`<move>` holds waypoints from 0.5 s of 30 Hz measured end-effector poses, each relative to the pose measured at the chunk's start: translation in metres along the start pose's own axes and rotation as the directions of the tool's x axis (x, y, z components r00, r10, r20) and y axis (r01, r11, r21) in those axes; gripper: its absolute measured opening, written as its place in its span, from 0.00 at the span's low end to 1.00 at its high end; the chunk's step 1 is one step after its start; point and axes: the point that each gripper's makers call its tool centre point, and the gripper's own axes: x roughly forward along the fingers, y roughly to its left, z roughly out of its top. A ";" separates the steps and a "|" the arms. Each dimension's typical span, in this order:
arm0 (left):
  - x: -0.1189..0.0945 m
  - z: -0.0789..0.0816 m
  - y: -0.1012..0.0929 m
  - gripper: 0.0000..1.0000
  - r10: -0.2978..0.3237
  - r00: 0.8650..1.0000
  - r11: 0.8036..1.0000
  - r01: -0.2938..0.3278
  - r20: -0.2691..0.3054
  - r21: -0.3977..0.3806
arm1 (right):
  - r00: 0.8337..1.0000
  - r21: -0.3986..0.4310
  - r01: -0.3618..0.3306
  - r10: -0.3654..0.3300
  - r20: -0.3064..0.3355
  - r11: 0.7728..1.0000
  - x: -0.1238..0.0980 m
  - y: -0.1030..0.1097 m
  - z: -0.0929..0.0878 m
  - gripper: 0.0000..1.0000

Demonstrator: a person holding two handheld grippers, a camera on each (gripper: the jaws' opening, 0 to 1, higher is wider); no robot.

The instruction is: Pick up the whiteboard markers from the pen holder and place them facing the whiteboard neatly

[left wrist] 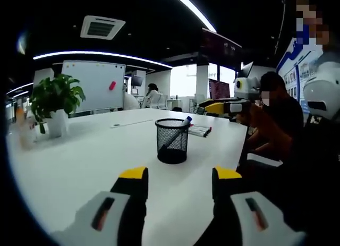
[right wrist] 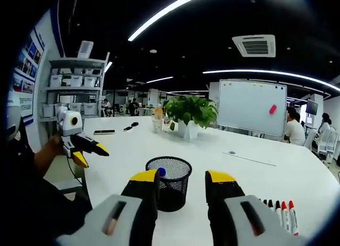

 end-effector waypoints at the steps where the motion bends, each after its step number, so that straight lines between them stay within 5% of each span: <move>1: 0.000 0.000 0.000 0.50 -0.001 1.000 1.000 0.001 -0.002 0.002 | 1.000 -0.007 -0.009 0.009 -0.004 1.000 0.002 0.002 0.000 0.38; 15: -0.001 -0.003 0.002 0.49 0.008 1.000 1.000 -0.008 -0.009 -0.003 | 0.999 -0.036 -0.052 0.051 -0.012 0.998 0.017 0.019 -0.003 0.37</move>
